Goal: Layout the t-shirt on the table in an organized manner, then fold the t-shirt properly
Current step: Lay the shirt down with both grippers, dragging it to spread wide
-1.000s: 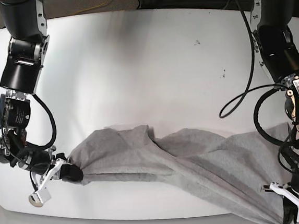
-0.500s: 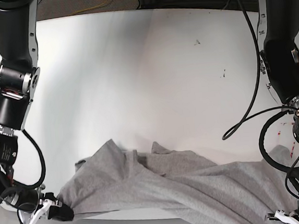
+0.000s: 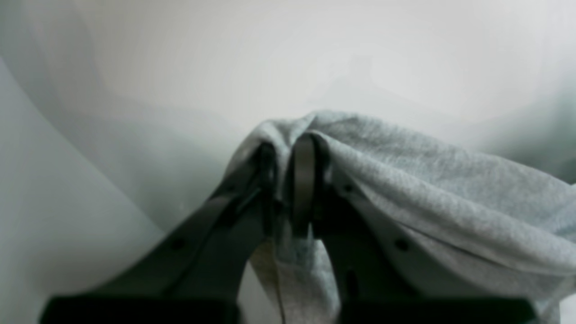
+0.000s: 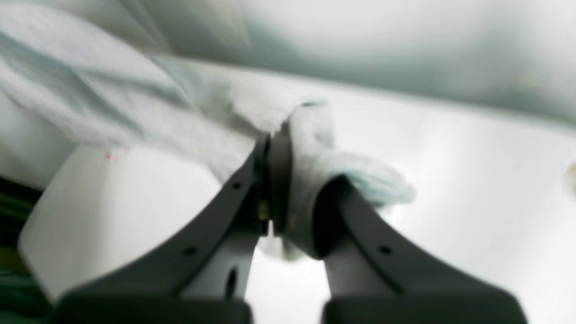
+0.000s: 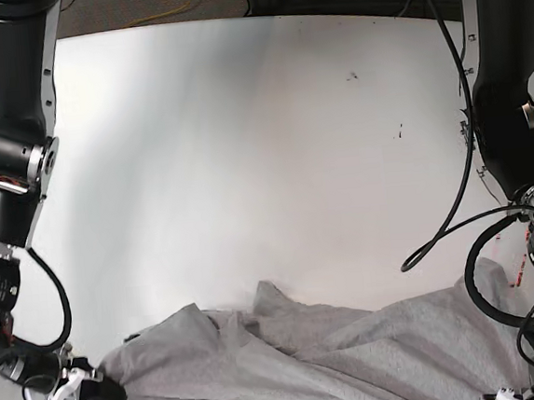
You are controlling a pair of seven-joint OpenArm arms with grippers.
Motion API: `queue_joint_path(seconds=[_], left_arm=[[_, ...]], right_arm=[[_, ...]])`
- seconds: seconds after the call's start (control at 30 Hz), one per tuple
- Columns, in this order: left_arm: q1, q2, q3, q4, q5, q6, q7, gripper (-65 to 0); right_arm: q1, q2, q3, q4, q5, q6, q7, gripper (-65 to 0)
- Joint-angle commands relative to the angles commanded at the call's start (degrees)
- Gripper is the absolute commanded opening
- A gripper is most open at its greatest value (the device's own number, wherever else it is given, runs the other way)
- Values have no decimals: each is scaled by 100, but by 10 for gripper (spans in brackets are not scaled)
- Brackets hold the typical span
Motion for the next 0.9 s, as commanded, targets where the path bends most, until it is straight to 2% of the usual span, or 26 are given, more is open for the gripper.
queue_joint_path(seconds=[0.17,0.33,0.47,0.53,0.67,0.9], left_arm=[[756,0,0,273,0,-35,141,-619],[1653,9,-185,422,0,-281,149,-619],[2268,35,-387,510,0,-281,149,-619],[2541,88,-457,501,0,-290,149,-619],[3270,132,-510,607,0,-290,149,-620],[4149,141,-607,633,0,-290,149,-623]], right_arm=[[-862,0,308,0,316,-9,-141,-650],[-1952,0,642,9,589,-9,-158,-650],[-2593,-26,738,9,800,-18,-202,-650],[-2840,-35,738,9,862,-62,-202,-650],[-3402,-44,730,18,1090,-299,-211,-650],[-3930,-35,703,18,1108,-334,-220,-650]])
